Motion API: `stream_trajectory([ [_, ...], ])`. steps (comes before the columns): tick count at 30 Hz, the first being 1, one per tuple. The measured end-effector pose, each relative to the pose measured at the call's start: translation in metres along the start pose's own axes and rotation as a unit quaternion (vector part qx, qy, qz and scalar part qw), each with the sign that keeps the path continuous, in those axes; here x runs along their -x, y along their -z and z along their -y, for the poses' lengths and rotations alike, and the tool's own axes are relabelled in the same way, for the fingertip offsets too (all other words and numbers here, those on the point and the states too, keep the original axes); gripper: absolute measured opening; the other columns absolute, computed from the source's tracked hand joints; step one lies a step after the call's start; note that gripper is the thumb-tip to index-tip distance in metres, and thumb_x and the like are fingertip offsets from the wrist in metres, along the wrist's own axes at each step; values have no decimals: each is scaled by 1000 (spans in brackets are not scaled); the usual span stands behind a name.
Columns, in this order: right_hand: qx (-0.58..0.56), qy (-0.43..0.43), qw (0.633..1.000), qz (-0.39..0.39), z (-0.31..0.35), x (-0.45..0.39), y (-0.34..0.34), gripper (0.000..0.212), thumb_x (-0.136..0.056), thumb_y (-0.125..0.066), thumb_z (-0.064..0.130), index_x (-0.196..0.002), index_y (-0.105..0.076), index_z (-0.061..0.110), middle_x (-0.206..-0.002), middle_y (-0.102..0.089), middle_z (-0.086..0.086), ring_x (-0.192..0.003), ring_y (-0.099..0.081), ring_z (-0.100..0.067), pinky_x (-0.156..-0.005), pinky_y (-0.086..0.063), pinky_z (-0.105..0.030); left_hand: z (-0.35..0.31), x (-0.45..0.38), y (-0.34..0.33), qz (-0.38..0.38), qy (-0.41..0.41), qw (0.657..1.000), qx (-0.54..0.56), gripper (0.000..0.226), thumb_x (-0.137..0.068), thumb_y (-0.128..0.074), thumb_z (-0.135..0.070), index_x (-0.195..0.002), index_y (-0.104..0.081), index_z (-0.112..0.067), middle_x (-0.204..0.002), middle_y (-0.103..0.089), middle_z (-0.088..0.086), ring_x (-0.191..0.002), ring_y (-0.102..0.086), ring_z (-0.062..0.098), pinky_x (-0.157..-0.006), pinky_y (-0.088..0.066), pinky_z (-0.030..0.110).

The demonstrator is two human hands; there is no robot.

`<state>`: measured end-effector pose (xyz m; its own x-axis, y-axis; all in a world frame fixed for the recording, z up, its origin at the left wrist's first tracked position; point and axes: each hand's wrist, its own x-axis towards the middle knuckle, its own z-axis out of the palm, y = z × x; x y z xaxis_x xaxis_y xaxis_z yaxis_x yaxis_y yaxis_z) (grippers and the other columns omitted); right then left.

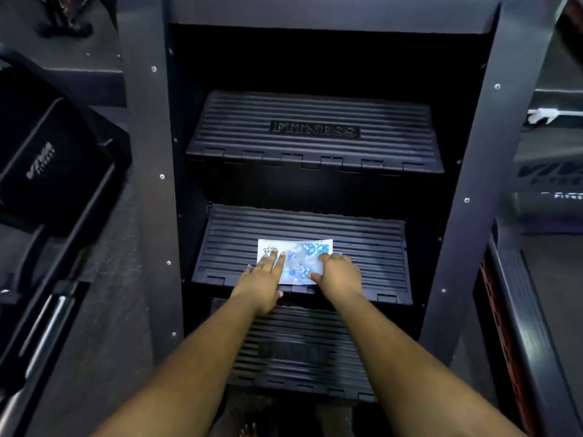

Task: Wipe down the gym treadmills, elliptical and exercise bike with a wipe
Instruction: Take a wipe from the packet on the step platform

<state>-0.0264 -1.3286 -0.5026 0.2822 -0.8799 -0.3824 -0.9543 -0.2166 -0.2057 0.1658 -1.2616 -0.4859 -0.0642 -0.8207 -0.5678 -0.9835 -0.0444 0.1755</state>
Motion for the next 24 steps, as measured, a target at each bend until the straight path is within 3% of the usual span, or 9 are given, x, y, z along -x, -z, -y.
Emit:
stream_trajectory([
  [5, 10, 15, 1000, -13, -10, -2, -6, 28, -102, -52, 35, -122, -65, 22, -121, -64, -4, -118, -50, -27, -92, -44, -38, 2, -3, -8, 36, -4, 999, -3, 95, -102, -57, -40, -162, 15, -24, -170, 15, 2, -158, -1, 23, -126, -13, 48],
  [9, -121, -19, 991, -51, -18, -1, -4, 26, -99, -52, 32, -114, -66, 15, -115, -64, -6, -111, -52, -27, -90, -43, -37, 3, -4, -9, 51, 0, 999, -13, 98, -99, -59, -44, -162, 14, -26, -171, 11, 2, -158, -4, 22, -126, -17, 47],
  [14, -346, -102, 923, -136, -30, 5, 2, 6, -96, -58, 21, -96, -62, 16, -94, -67, -3, -86, -60, -26, -70, -42, -34, 3, -6, -5, 68, 4, 997, -21, 98, -99, -59, -46, -162, 12, -27, -171, 9, 2, -158, -5, 22, -125, -19, 50],
  [18, -467, -100, 860, -180, -38, 15, 13, 8, -97, -62, 16, -89, -60, 20, -81, -63, 5, -74, -56, -13, -72, -45, -33, 0, -5, 1, 71, 8, 997, -14, 96, -100, -58, -47, -162, 12, -27, -171, 10, 1, -158, -4, 22, -125, -17, 50],
  [20, -504, -76, 839, -192, -37, 26, 22, 11, -98, -62, 15, -88, -60, 19, -79, -61, 7, -70, -51, -5, -70, -42, -28, -5, 1, 7, 49, 8, 999, -3, 95, -99, -57, -49, -163, 10, -25, -171, 9, 2, -158, -5, 22, -125, -19, 50],
  [24, -559, -36, 806, -194, -31, 57, 39, 13, -99, -61, 11, -87, -60, 11, -80, -60, 0, -73, -52, -8, -70, -43, -25, -22, 18, 19, -49, -14, 994, 99, 91, -98, -58, -52, -164, -2, -23, -172, -2, 1, -156, -17, 23, -121, -26, 42],
])
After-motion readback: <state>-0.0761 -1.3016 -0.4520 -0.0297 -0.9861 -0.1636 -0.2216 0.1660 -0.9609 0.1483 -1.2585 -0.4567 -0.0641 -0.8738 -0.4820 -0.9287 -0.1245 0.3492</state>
